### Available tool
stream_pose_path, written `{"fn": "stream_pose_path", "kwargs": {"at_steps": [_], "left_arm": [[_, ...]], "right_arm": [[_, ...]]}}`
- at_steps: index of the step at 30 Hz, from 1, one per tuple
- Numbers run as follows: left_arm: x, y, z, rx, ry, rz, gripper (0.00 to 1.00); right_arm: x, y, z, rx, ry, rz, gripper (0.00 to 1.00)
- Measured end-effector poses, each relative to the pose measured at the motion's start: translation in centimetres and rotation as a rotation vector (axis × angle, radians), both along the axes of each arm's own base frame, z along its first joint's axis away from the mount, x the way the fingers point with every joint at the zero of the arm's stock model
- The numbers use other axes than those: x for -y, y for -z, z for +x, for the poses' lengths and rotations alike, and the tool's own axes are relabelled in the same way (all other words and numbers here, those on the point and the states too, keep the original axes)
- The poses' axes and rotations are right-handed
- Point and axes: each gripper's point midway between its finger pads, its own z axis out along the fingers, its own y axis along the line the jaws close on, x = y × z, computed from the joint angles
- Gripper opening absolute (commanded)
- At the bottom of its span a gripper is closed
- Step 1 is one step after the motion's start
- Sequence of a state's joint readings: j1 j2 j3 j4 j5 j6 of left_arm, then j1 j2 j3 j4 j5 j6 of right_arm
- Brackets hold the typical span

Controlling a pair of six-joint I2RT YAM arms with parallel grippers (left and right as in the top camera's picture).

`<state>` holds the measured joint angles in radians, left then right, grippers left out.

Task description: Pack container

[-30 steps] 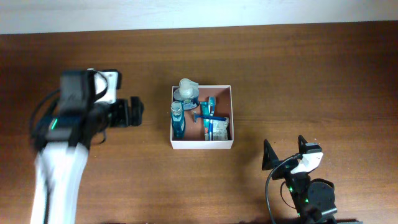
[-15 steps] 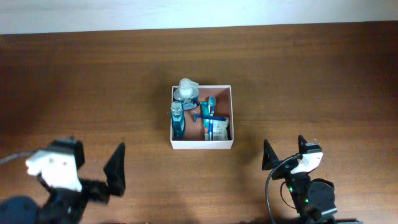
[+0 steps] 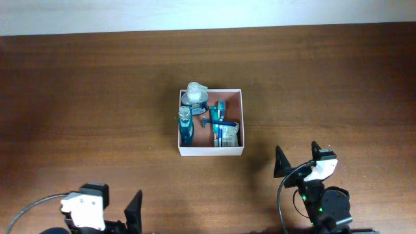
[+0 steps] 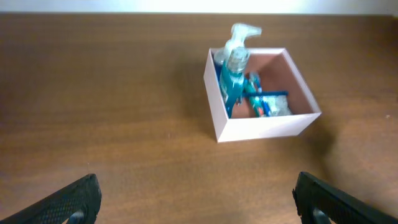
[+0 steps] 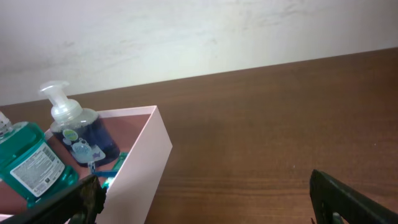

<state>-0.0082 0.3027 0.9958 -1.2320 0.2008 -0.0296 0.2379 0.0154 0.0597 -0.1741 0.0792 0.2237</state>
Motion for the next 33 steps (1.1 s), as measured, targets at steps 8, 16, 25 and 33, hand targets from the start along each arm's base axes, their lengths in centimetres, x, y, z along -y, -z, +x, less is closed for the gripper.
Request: {"fn": "stream_pose_path", "kwargs": {"at_steps": [8,16,25,33], "left_arm": [[0.0,3.6,3.1,0.094,0.000,-0.001,0.99],[0.1,5.0,6.6,0.261,0.000,-0.002,0.99],[0.1,5.4,9.2,0.447,0.003,0.009,0.99],[-0.2,5.8,11.1,0.605,-0.002,0.053,1.00]], "right_arm": [[0.0,0.0,0.0,0.000,0.000,0.001,0.98],[0.0,0.0,0.0,0.000,0.000,0.000,0.98],[0.0,0.0,0.0,0.000,0.001,0.000,0.98],[0.0,0.0,0.0,-0.001,0.003,0.000,0.98]]}}
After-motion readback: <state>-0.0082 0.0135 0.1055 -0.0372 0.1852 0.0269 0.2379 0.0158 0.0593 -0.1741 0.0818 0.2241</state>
